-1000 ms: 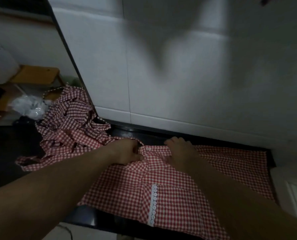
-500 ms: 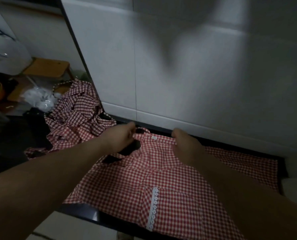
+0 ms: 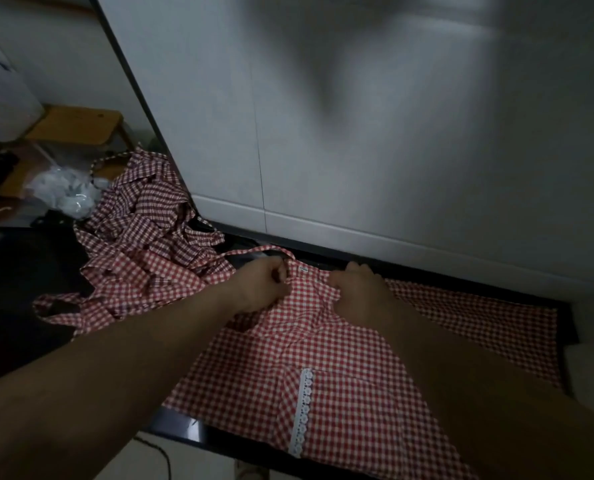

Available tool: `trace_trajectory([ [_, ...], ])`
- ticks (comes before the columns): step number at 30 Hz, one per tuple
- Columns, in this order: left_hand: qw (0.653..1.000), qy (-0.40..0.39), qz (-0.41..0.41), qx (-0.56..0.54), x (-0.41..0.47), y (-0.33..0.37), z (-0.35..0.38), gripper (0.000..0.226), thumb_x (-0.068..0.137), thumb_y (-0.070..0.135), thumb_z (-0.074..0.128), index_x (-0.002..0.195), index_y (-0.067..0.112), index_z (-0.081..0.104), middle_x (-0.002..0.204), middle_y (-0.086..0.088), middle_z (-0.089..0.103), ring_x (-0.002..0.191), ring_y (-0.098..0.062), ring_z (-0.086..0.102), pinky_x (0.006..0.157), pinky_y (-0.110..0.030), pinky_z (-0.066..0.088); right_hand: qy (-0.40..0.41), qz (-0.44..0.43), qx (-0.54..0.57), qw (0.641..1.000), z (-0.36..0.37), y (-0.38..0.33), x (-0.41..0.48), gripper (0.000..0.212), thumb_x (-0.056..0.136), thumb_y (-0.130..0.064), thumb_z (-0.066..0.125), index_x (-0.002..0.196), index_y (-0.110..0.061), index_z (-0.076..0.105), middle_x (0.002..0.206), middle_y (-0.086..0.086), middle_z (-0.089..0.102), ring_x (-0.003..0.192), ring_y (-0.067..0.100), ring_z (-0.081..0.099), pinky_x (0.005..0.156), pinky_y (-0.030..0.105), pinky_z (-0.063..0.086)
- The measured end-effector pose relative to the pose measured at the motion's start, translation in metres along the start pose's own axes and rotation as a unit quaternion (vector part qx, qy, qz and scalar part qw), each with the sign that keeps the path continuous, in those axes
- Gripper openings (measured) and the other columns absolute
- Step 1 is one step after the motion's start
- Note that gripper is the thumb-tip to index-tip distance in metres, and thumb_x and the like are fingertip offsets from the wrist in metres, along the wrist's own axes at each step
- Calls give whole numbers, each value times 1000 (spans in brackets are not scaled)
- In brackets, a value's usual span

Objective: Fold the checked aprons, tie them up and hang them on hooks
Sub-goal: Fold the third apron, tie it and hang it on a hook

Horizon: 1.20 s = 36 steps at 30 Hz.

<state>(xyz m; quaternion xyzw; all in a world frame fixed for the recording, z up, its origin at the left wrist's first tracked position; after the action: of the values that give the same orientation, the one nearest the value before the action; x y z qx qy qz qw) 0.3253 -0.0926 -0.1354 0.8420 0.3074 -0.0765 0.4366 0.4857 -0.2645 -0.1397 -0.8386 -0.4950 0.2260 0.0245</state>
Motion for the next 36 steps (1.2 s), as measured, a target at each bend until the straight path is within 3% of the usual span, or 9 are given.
trace_trajectory([
  [4, 995, 63, 59, -45, -4, 11, -9, 15, 96, 16, 67, 88, 11, 55, 83, -1, 65, 75, -11, 59, 73, -33, 49, 110, -12, 4, 994, -8, 2, -2, 10, 92, -27, 63, 91, -17, 62, 91, 1, 50, 95, 29, 57, 73, 34, 38],
  [8, 981, 142, 79, 107, 11, 16, -6, 11, 105, 31, 51, 100, 22, 48, 88, -1, 65, 79, -22, 61, 69, -37, 50, 271, 37, -76, 959, -22, -11, -12, 20, 79, -12, 71, 94, -15, 59, 95, 10, 58, 89, 31, 56, 76, 40, 46],
  [14, 911, 208, 118, 335, 28, 0, 16, 19, 101, 26, 56, 119, 20, 57, 113, -8, 63, 102, -32, 59, 86, -45, 45, 110, 31, -48, 992, 29, -15, -35, 42, 101, -42, 48, 140, -27, 51, 134, 4, 55, 120, 25, 51, 103, 44, 46],
  [17, 881, 246, 208, 346, 5, 12, 23, 23, 95, 21, 64, 117, 18, 58, 111, -8, 57, 100, -30, 51, 84, -44, 38, 103, 51, -55, 992, 38, -10, -40, 53, 103, -50, 40, 151, -27, 42, 145, 6, 47, 130, 27, 46, 110, 47, 38],
  [20, 884, 172, 312, 303, -38, 23, 50, 11, 103, 29, 54, 108, 20, 58, 101, -1, 57, 91, -20, 50, 81, -40, 43, 143, 26, -18, 989, 37, -17, -50, 55, 103, -46, 38, 153, -24, 41, 154, 3, 44, 140, 24, 42, 119, 45, 33],
  [23, 902, 69, 258, 341, -72, 7, 82, 41, 110, 46, 32, 137, 24, 53, 132, 2, 56, 119, -16, 49, 107, -41, 43, 134, 1, -12, 991, 45, -15, -78, 62, 102, -47, 25, 158, -23, 33, 163, 3, 35, 151, 22, 30, 125, 47, 24],
  [25, 916, 23, 187, 353, -81, -13, 88, 59, 110, 56, 17, 162, 30, 26, 168, 4, 28, 154, -20, 23, 127, -44, 18, 91, 34, -18, 995, 59, 3, -97, 67, 101, -54, 16, 162, -28, 18, 171, 1, 16, 158, 20, 11, 128, 50, 11],
  [29, 926, 12, 112, 361, -91, -42, 82, 67, 105, 68, 1, 162, 38, -20, 169, 9, -26, 153, -11, -33, 128, -45, -12, 106, 76, -39, 991, 77, 46, -112, 69, 101, -60, 11, 164, -32, 7, 173, -2, 2, 160, 20, -3, 127, 55, 2],
  [36, 913, 70, 140, 377, -127, -51, 90, 66, 109, 61, 8, 166, 30, -3, 173, 3, -10, 159, -16, -16, 129, -47, -7, 129, -14, -26, 991, 80, -27, -130, 64, 105, -55, 20, 162, -27, 19, 171, 0, 17, 159, 20, 9, 127, 56, 10],
])
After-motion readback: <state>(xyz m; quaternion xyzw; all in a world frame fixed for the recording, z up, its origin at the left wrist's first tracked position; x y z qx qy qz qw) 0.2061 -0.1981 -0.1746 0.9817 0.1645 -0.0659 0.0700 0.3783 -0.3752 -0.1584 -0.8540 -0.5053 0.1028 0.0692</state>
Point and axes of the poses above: each hand's wrist, its own x-axis towards the middle knuckle, its own z-axis out of the palm, y = z × x, the point moved 1 cm from there along x, towards the middle knuckle
